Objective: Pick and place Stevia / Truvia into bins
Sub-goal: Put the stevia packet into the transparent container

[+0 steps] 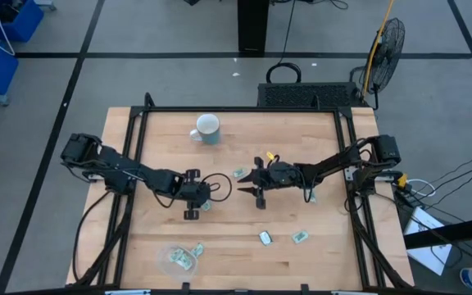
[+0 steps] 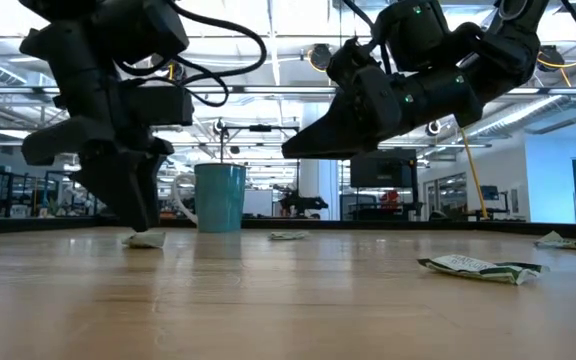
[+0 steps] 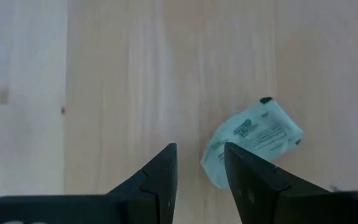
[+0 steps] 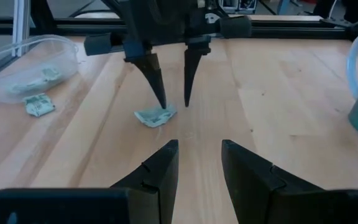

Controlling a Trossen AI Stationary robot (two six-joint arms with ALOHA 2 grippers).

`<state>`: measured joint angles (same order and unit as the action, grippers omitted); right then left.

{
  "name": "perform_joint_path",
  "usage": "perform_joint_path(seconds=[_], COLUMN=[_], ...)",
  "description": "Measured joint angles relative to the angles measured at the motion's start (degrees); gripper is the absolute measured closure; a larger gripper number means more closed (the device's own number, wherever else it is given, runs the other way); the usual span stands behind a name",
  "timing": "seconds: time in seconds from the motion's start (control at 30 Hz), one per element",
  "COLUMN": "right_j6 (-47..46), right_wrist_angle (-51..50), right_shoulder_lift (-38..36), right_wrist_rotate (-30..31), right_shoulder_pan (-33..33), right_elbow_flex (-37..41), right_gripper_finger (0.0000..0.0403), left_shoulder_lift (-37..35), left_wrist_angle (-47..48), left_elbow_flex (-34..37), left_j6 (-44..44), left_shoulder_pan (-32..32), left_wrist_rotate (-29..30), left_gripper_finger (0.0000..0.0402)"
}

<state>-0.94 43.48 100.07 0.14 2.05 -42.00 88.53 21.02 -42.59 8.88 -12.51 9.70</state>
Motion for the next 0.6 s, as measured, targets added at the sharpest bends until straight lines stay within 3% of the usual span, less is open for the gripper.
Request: perform_joint_path(seconds=[0.6], right_j6=[0.04], right_wrist_angle=[0.03], right_shoulder_lift=[0.0], right_wrist_rotate=[0.0], right_shoulder_pan=[-0.05], right_elbow_flex=[0.0], right_gripper_finger=[0.0287], left_shoulder_lift=[0.0], left_wrist_angle=[-2.83], left_elbow_flex=[1.88], left_j6=[1.46], left_shoulder_pan=[0.01], left_wrist_rotate=[-2.37], left_gripper_finger=[0.0263])
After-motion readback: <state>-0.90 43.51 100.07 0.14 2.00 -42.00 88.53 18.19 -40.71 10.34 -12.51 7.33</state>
